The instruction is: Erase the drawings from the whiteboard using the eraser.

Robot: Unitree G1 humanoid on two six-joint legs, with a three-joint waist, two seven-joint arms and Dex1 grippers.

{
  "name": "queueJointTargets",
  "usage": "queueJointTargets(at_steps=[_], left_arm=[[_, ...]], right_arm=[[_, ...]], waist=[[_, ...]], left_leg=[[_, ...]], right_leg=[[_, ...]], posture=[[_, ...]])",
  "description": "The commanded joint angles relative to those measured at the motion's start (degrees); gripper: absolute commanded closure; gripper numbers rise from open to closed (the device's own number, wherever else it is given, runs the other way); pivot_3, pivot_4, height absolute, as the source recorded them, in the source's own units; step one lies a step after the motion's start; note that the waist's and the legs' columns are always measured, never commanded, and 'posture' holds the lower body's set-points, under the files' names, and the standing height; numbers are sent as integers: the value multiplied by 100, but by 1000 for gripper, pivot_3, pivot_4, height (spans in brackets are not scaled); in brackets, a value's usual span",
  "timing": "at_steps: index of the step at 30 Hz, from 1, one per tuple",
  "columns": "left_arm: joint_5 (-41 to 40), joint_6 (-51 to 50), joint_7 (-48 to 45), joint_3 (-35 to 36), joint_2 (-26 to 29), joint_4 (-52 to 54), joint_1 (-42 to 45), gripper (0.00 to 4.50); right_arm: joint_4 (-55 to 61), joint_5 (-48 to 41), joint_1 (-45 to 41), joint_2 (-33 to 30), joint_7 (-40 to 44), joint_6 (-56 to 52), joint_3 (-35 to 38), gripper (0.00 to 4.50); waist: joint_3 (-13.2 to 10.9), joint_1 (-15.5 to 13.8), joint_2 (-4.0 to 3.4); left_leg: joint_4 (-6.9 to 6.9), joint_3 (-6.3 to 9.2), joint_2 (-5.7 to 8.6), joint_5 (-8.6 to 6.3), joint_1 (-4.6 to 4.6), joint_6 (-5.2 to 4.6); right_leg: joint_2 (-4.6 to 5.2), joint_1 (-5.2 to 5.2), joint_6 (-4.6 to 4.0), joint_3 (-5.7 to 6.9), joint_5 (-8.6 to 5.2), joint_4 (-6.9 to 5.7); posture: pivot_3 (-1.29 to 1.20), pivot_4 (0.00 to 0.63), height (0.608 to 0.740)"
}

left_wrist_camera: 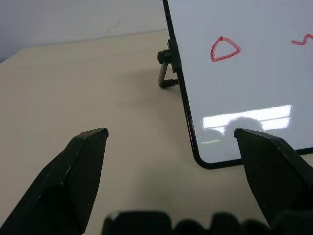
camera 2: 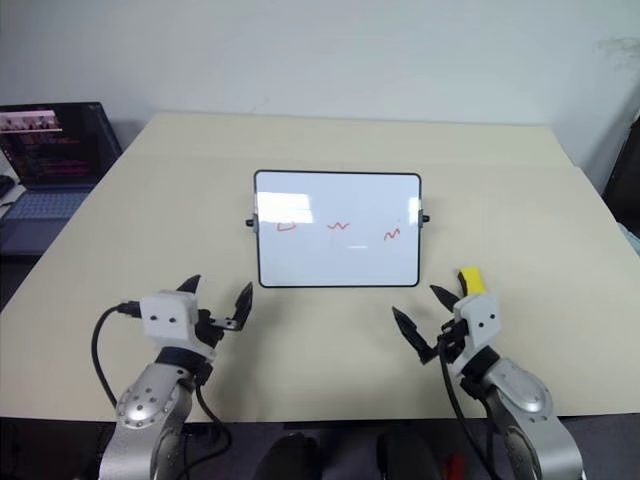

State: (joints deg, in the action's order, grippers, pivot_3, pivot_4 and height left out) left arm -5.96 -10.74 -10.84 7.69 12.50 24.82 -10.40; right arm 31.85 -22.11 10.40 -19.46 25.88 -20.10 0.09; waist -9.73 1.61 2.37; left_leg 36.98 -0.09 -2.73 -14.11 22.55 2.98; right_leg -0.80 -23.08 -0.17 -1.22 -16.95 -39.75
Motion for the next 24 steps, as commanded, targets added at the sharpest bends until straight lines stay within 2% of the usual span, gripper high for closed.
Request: queueJointTargets(at_steps=[1,3,11,17,20,24], left_arm=[[24,218,-128,-141,34,-138,195,0],[46,302,-123,-93,75,-339,351,0],[-125,427,-321,237,350,-396,539,0],[-620,642,-1076,702,973,-532,621,0],[-1479,-139,-1736,695,1442,-157,965,0],[-2529,-1149,-2570,637,2173,79,1523,0]], right_arm=[[-33,39,-167,-13,-98,-71,45,25],[-180,201,-288,35,-214,-6,20,25],[506,-317,-456,150,-577,-563,287,25],[752,-661,-949,600,-1089,-1038,117,25],[905,-954,-1047,464,-1202,-1356,457,25],[851,-914,-1190,232,-1429,-1498,850,25]], waist=[[0,-2,0],[0,-3,1],[0,1,-1],[-1,8,-2],[-2,-34,-1],[-3,-39,-1]], left_leg=[[1,0,0,0,0,0],[1,-1,5,0,-1,0],[-6,0,1,-1,6,1],[-4,1,-2,0,-2,0],[-3,5,-4,0,4,0],[2,2,3,0,14,1]], right_leg=[[0,0,0,0,0,0],[0,1,0,0,0,-1],[-6,-6,-1,1,-1,3],[-5,-6,-2,2,0,-7],[-5,-6,-2,8,-1,-5],[0,-6,-1,7,0,1]], posture=[[0,150,740],[0,150,740],[0,150,740],[0,150,740],[0,150,740],[0,150,740]])
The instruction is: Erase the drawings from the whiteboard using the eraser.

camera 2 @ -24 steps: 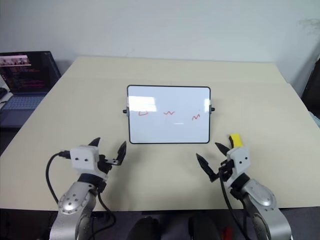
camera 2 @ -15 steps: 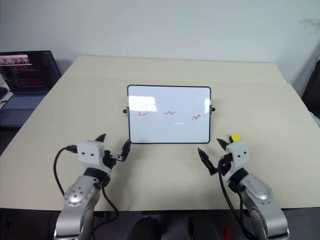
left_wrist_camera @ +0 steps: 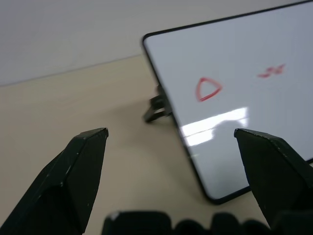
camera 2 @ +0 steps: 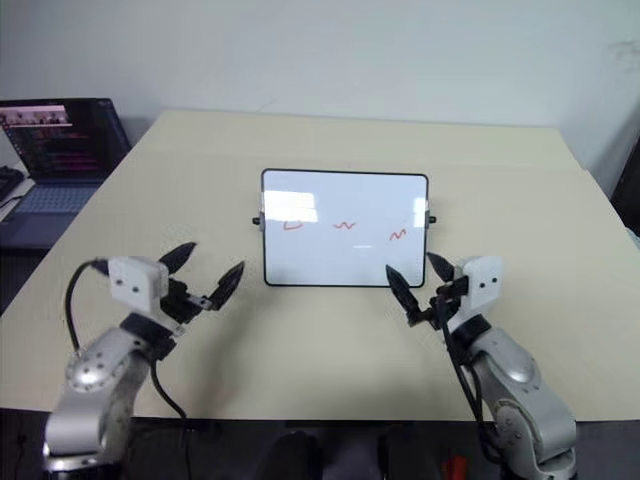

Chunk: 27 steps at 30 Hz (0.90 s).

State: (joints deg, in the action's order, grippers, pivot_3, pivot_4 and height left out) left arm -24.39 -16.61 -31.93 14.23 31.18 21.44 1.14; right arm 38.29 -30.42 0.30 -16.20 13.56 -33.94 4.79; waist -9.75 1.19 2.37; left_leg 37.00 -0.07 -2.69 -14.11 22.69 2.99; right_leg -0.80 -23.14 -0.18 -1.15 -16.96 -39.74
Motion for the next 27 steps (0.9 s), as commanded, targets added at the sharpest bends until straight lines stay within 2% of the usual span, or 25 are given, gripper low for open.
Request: queueJointTargets(at_steps=[1,3,5,8,11,15,27], left_arm=[[-857,-756,-542,-35,414,466,481,0],[-1227,-1131,-802,-45,667,515,713,0],[-1634,-1586,-1306,-325,1019,709,1037,0],[-1776,-1743,-1819,-631,1287,707,1317,0],[-1678,-1724,-1980,-869,1300,653,1528,0],[-1532,-1664,-2094,-1049,1216,394,1790,0],[-1280,-1521,-2498,-1226,1186,185,1953,0]], right_arm=[[186,-149,-220,-115,-246,-195,463,25],[129,-159,-360,-187,-324,-425,467,25],[-153,42,-615,-557,-300,-721,519,25],[-604,114,-1009,-747,-522,-1133,668,25],[-960,295,-1280,-940,-701,-1517,747,25],[-1390,339,-1518,-871,-997,-2051,960,25],[-1420,629,-1238,-396,-1159,-1980,683,25]], waist=[[0,14,-1],[0,40,-2],[-5,64,-6],[-7,71,-10],[-10,63,-15],[-11,59,-17],[-14,57,-22]], left_leg=[[0,0,1,0,1,0],[-3,0,0,0,0,0],[-4,0,-1,0,-1,0],[-6,-3,3,0,-3,0],[-10,-4,7,0,-4,0],[-9,-3,6,-1,3,-1],[-10,0,1,-1,13,-1]], right_leg=[[0,0,0,0,0,1],[0,0,1,-1,0,2],[-2,-1,0,-2,0,3],[-10,-5,0,-4,0,2],[-13,-5,-2,-5,-1,2],[-15,-8,-5,-2,-2,5],[-13,-10,-4,-1,-2,20]], posture=[[0,150,740],[0,150,740],[0,150,740],[0,150,740],[0,150,740],[0,150,740],[0,150,740]])
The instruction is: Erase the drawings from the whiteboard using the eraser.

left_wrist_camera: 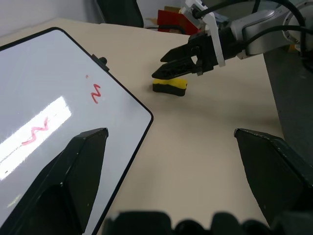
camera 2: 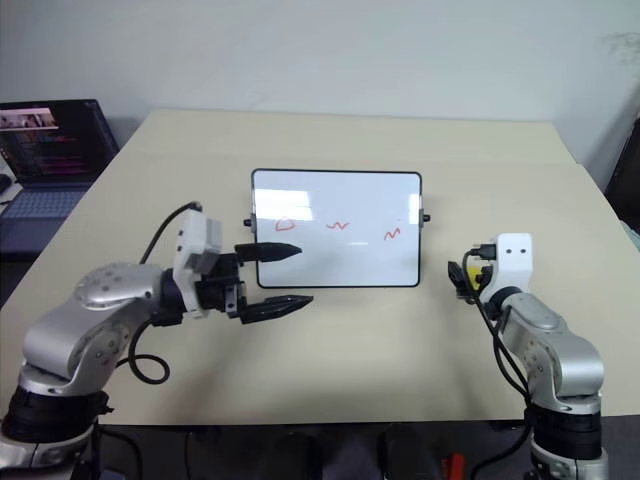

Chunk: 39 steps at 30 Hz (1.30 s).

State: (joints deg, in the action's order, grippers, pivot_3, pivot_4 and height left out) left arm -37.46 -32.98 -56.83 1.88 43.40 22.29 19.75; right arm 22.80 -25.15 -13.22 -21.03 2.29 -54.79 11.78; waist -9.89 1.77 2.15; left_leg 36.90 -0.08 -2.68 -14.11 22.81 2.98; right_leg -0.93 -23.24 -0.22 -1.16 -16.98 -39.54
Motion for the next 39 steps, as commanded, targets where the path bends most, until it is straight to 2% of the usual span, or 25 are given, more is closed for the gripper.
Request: queueJointTargets(at_steps=[1,28,31,37,38,39], left_arm=[[40,120,-5,15,-47,88,93,0],[111,153,-34,104,-18,108,-36,0],[151,175,2,133,-8,79,-39,0],[166,183,4,159,1,65,-47,0],[157,168,12,162,-2,72,-41,0],[142,138,52,177,-18,82,-60,0]], right_arm=[[112,132,141,110,-19,123,-32,25],[-945,749,-105,214,125,882,55,25],[-1046,803,-124,231,95,940,88,654],[-1106,838,-154,279,92,944,162,2838],[-1095,829,-168,290,89,937,184,3115],[-1082,820,-165,303,87,930,202,3167]], waist=[[-1,-2,-1],[-2,2,-3],[-2,2,-3],[-2,2,-3],[-2,2,-3],[-2,2,-3]], left_leg=[[-1,0,0,0,0,0],[0,-2,1,0,-1,0],[0,-2,1,0,0,0],[0,-2,1,0,0,0],[0,-2,1,0,-1,0],[0,-2,1,0,-1,0]], right_leg=[[0,0,0,0,0,0],[0,-1,0,-2,0,-1],[0,-1,0,-1,0,-1],[0,-2,0,-2,0,-1],[0,-2,-1,-2,0,-1],[0,-1,-1,-2,0,-1]], posture=[[0,150,740],[0,150,740],[0,150,740],[0,150,740],[0,150,740],[0,150,740]])
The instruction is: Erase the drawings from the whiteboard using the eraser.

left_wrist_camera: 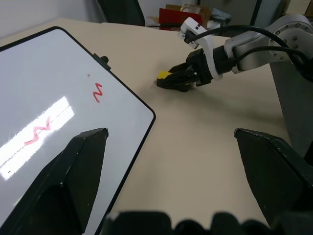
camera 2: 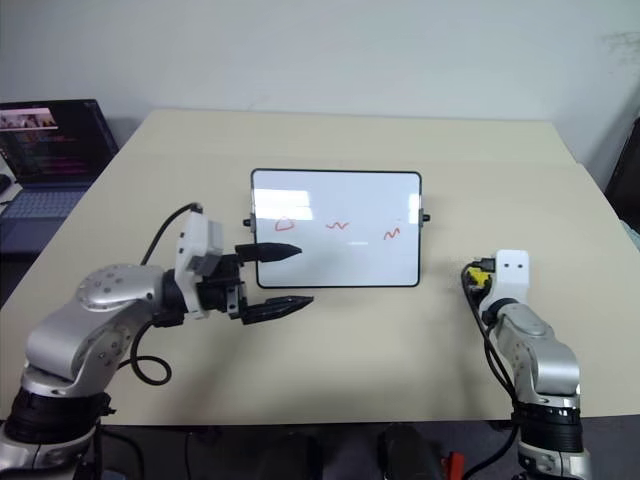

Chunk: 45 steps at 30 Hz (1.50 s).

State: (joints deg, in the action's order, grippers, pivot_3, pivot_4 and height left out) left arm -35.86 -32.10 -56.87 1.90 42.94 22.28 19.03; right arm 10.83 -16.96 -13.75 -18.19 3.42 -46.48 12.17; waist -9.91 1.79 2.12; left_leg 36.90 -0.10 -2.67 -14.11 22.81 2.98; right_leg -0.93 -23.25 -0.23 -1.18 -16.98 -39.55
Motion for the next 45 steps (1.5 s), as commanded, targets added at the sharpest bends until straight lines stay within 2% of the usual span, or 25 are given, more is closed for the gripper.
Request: queueJointTargets(at_steps=[1,8,13,17,22,25,32,37,45], left_arm=[[-26,26,95,186,16,95,-15,0],[-135,-287,534,481,78,384,-524,0],[-10,-513,1224,850,4,777,-1323,0],[3,-586,1566,1212,12,1038,-1898,0],[-175,-545,1883,1627,-200,1007,-2049,0],[-49,-479,1929,1788,-180,965,-2222,0],[540,-287,2170,1669,-122,883,-2357,0],[611,-229,2096,1574,-137,858,-2264,0],[781,-177,2032,1368,-81,591,-1889,0]], right_arm=[[133,-4,-101,31,-26,97,176,3168],[660,-53,203,38,80,10,133,3168],[1574,-217,616,-20,490,104,-108,3169],[2577,-297,825,-575,1293,179,-828,3172],[2718,-168,322,-956,1860,319,-1632,3173],[2261,355,-365,-978,2041,699,-2417,3173],[291,1556,-2107,-262,2122,1864,-3641,3174],[-1210,2075,-3198,372,2146,2507,-3901,3174],[-3287,2496,-4434,1137,2267,3103,-3858,3174]], waist=[[0,1,0],[0,4,-1],[-2,3,-3],[-3,4,-5],[-3,-1,-4],[-2,15,-1],[-2,6,-2],[-2,1,-1],[-2,-2,-2]], left_leg=[[0,0,0,0,0,0],[-2,1,-5,0,0,0],[-4,7,-13,0,-1,0],[-2,10,-14,0,-5,0],[1,11,-10,0,-13,0],[5,8,-6,0,-13,0],[2,7,-5,0,-12,0],[3,8,-11,0,-5,0],[1,13,-12,0,0,0]], right_leg=[[0,0,0,0,0,0],[1,0,0,-1,0,1],[4,-1,1,-4,-1,1],[7,-1,1,-3,-1,-3],[7,5,1,1,-1,-4],[8,6,1,-2,0,-5],[2,2,-4,0,1,-6],[13,0,-31,3,16,-3],[19,-3,-33,13,18,-6]], posture=[[0,150,740],[0,150,740],[0,150,740],[0,150,740],[0,150,740],[0,150,740],[0,150,740],[0,150,740],[0,150,740]])
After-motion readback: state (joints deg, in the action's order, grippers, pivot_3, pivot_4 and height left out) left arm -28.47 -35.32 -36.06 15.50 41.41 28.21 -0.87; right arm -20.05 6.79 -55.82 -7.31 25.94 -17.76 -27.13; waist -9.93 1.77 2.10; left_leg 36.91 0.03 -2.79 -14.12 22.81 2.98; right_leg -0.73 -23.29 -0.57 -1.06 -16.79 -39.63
